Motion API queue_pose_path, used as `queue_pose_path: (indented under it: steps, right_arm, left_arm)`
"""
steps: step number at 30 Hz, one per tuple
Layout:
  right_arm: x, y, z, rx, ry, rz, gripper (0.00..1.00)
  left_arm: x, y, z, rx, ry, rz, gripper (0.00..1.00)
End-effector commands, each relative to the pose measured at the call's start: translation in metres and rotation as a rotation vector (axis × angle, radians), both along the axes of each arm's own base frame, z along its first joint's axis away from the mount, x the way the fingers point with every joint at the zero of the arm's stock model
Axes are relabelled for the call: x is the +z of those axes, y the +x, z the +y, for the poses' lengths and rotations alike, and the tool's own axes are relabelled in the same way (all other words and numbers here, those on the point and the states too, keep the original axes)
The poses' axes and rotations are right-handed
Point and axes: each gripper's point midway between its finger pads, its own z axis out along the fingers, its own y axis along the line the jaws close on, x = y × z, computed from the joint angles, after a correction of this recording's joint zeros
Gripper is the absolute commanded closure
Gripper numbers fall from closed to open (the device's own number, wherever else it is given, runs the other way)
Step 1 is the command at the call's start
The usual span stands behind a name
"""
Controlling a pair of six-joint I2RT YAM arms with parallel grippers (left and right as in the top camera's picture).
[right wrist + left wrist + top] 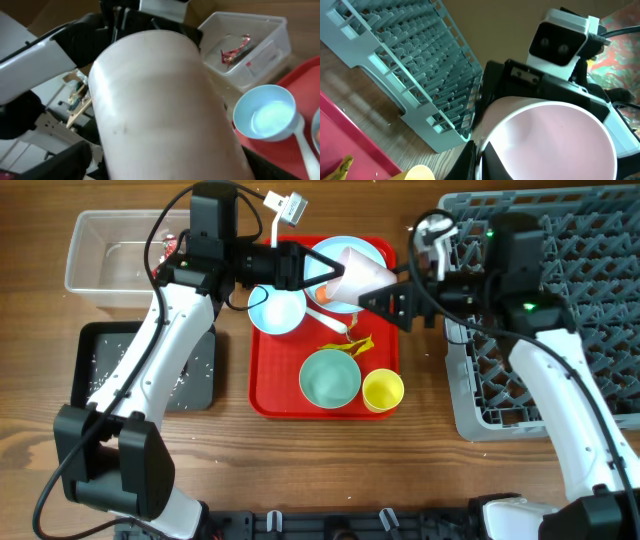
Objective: Sort waste into correct bins and load items into the dishwasher rack
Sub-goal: 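Grasp the pink cup with the right gripper from the left gripper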
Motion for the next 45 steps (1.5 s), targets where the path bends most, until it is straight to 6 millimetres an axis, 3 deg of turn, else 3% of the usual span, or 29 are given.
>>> queue_pose_path:
  steps: [1,4,6,12,17,22,35,45]
  right_arm:
    - [0.006,-0.001,0.009,0.044,0.030,-0.001,0.21]
    - [0.013,0.003,0.010,0.036,0.045,-0.012,0.33]
    - [0.013,0.002,0.010,0.036,0.045,-0.012,0.35]
    - [0.034,0.008,0.012,0.040,0.096,-0.054,0.34]
    - [0.034,0.011,0.009,0.033,0.091,-0.088,0.31]
    - [0.032,0.022,-0.008,-0.019,0.080,-0.104,0.29]
    - [0.006,0.026,-0.015,-0.077,-0.003,-0.065,0.28]
    - [-0.036,0.045,-0.035,-0.271,-0.192,0.033,0.29]
  left_arm:
    - [0.007,-0.001,-0.003,-0.018,-0.025,0.007,0.96]
    - [0.007,-0.001,-0.005,-0.022,-0.026,-0.003,0.96]
    - [0.007,-0.001,-0.005,-0.020,-0.025,-0.003,0.96]
    - [0.006,-0.007,-0.016,-0.036,-0.016,-0.005,0.96]
    - [0.005,-0.006,-0.016,-0.030,-0.011,-0.007,0.96]
    - [0.005,-0.003,-0.012,-0.020,-0.012,-0.007,0.96]
    - [0.005,-0.001,-0.011,-0.015,-0.011,-0.015,0.96]
    - [0.004,0.000,-0.009,-0.010,-0.007,-0.041,0.96]
